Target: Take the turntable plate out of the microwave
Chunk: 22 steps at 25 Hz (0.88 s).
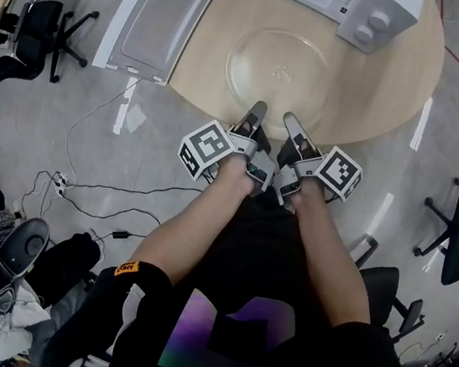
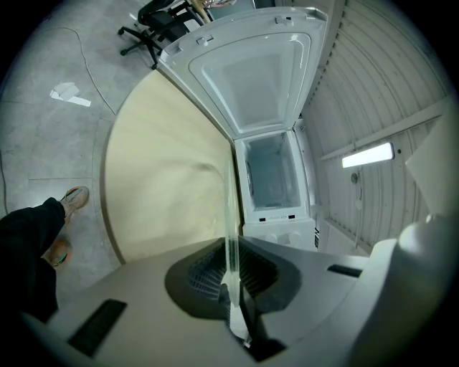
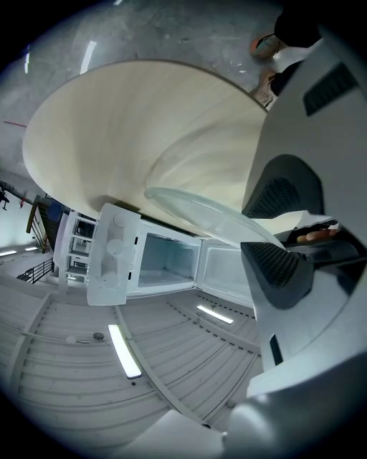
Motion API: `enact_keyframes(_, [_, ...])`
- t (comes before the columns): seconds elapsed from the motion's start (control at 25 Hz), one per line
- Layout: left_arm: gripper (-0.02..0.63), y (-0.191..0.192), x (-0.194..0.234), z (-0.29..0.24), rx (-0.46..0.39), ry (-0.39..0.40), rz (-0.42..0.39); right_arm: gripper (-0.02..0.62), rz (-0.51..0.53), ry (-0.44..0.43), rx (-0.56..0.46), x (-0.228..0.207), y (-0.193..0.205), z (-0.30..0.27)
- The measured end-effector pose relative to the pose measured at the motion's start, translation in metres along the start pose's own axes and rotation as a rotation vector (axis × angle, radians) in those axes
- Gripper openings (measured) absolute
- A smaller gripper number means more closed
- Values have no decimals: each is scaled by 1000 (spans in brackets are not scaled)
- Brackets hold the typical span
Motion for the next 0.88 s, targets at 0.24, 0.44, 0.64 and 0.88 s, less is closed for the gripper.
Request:
enact_keyframes(0.24, [66, -1, 1, -1, 1, -8, -5, 89, -26, -68, 7, 5, 6, 5])
enact_keyframes(0.44, [66, -7, 2, -2, 1, -3, -11, 89, -45, -46, -9, 3, 11, 17])
enact_keyframes(0.64, [67, -8, 11, -4, 12, -10, -12, 87, -58, 62, -24, -12, 14, 25])
enact_keyframes(0.88, [69, -11, 19, -6, 29, -27, -15, 87, -55, 28, -22, -13, 12, 15])
Point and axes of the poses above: the fingertips, and each gripper's own axes: z backward along the fingers, x to its left, y out of its underside, the point moved 9 cm from there along z, backward along the fingers, and after that the axes turned 9 degrees about x, right-handed, at the moved point
